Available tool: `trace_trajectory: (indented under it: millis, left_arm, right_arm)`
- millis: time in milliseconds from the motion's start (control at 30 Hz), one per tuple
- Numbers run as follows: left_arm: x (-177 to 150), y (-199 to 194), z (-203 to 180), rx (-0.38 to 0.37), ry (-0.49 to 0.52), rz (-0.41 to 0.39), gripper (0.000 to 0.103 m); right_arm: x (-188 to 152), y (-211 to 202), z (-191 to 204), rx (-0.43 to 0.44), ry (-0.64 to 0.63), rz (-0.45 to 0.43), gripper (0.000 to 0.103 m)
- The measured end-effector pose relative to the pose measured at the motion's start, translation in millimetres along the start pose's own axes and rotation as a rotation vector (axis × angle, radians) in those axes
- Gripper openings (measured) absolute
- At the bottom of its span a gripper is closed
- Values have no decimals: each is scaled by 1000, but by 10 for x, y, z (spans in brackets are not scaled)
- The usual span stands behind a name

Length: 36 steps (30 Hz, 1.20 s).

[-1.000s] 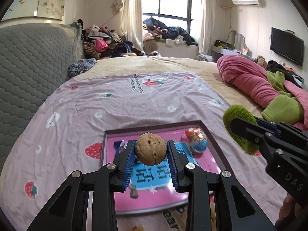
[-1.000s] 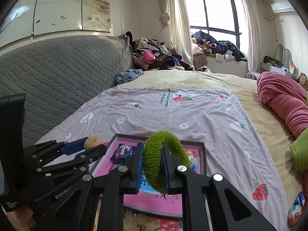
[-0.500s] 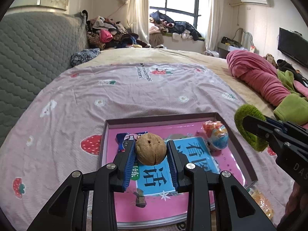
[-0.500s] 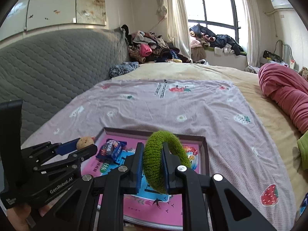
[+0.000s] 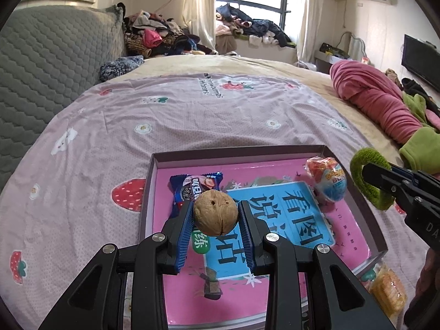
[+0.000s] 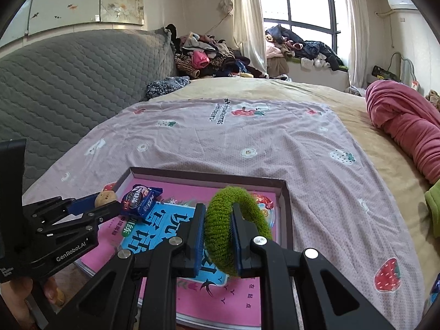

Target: Organize objects

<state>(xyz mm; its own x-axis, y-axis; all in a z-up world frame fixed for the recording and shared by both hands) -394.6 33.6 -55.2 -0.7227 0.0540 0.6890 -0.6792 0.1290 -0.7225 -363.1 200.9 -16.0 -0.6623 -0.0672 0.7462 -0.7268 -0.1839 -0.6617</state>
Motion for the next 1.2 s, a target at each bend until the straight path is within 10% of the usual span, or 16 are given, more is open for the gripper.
trace_trajectory:
  millis: [1200]
  left_arm:
    - [-228,405,59,-17,-6,146,34]
  right_arm:
    - [-295,435,-39,-45,-44,171,18]
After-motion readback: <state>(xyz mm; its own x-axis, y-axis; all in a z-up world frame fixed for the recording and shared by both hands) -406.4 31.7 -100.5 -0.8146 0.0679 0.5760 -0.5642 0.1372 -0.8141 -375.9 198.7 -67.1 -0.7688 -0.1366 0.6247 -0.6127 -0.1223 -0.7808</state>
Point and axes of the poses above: each gripper's, at about its wrist camera, not at the fingertips, and y roughly the way its jaws point, z to its left, x to its top, the point moved 6 cm from there along y, roughly the way its jaws point, and after that the axes turned 4 degrees about z, right-handed, at the moved point
